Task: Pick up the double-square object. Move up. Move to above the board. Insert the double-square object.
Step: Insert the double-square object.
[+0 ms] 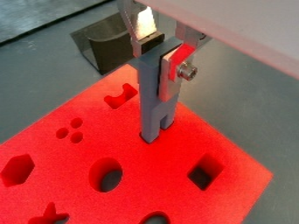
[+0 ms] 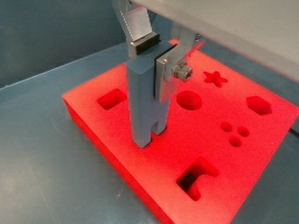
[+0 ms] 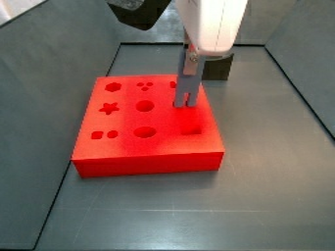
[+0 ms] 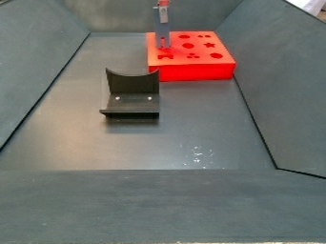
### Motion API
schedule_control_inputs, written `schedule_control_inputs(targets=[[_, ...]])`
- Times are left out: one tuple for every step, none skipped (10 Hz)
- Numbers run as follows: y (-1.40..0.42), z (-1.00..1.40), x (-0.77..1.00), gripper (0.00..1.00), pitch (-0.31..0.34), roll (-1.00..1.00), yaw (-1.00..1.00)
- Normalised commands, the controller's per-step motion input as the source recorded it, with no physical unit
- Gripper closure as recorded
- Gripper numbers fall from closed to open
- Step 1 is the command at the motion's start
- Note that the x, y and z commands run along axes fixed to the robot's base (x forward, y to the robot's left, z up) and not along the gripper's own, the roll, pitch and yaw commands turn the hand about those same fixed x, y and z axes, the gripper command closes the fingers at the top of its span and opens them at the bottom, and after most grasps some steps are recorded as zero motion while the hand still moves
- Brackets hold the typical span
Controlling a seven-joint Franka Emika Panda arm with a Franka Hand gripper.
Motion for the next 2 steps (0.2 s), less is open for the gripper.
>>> schedule_control_inputs(targets=[[0.00, 0.00, 0.00, 1.00, 0.000, 0.00, 0.00], [0.00, 0.00, 0.00, 1.00, 0.000, 0.00, 0.00]])
